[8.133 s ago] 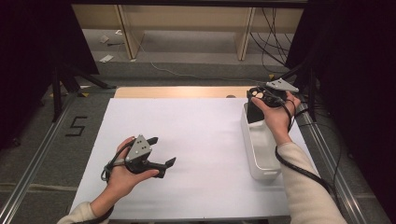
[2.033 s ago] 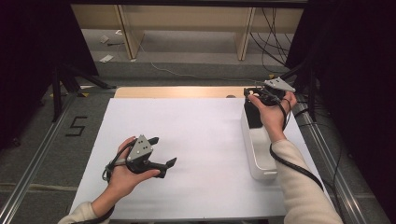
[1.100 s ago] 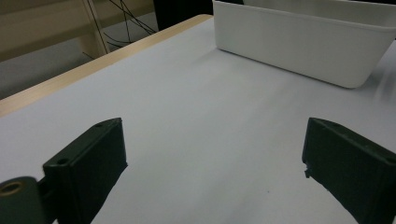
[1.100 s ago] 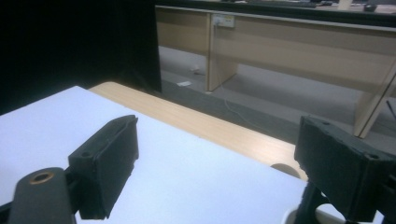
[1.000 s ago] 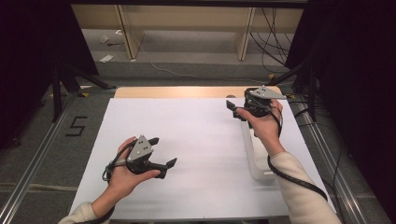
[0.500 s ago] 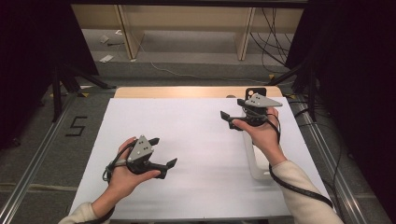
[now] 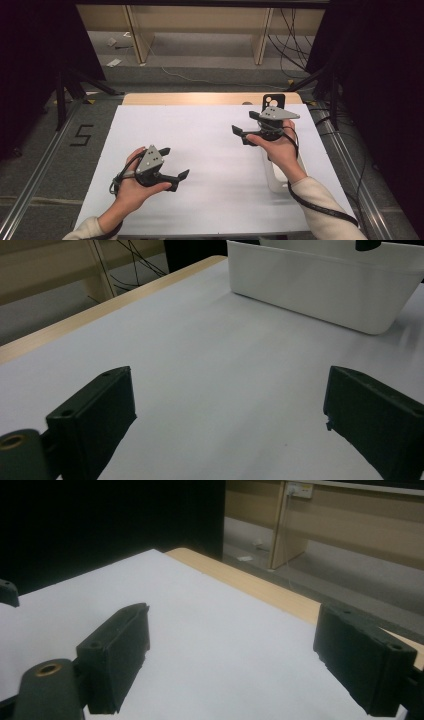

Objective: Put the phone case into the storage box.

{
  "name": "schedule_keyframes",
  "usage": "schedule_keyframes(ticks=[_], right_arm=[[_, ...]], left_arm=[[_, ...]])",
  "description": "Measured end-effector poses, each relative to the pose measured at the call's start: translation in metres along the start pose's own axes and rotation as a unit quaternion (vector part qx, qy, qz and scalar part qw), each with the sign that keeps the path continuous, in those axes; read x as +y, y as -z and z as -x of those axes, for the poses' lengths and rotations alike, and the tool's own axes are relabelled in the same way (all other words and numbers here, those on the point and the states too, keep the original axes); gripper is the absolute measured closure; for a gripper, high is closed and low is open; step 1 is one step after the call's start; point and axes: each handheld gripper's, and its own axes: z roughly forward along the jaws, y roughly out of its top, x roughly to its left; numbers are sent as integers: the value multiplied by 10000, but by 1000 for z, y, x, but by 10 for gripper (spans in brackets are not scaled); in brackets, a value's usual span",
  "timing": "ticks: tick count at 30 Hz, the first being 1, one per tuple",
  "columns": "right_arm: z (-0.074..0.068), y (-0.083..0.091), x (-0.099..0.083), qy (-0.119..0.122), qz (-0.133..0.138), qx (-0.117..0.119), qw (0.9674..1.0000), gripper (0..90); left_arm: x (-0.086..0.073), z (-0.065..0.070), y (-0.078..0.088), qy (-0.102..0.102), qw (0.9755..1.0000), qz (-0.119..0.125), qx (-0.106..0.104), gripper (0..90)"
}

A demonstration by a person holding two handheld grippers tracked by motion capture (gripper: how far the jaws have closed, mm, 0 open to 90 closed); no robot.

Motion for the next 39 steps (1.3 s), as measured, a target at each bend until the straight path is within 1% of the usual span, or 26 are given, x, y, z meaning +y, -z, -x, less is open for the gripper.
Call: schedule_keyframes(ticks=[9, 13, 16, 23, 27, 34, 39], right_arm=[[-5, 9, -5, 31, 50, 154, 9999, 158], [-7, 17, -7, 54, 58, 208, 9998, 156], [-8, 23, -8, 59, 98, 221, 9997, 156], [-10, 35, -14, 72, 86, 249, 9996, 156], [-9, 42, -19, 85, 100, 236, 9996, 156], [-6, 57, -28, 38, 137, 207, 9997, 158], [-7, 63, -32, 46, 158, 225, 9996, 159]], left_arm=[[0, -1, 0, -21, 10000, 3, 13, 59], [0, -1, 1, -1, 10000, -2, 9, 60], [0, -1, 1, 17, 10000, 19, 2, 61], [0, -2, 1, 35, 10000, 26, 10, 61], [0, -2, 2, 26, 10000, 20, 26, 61], [0, -2, 1, 33, 10000, 12, 27, 61], [0, -3, 2, 37, 10000, 12, 32, 61]])
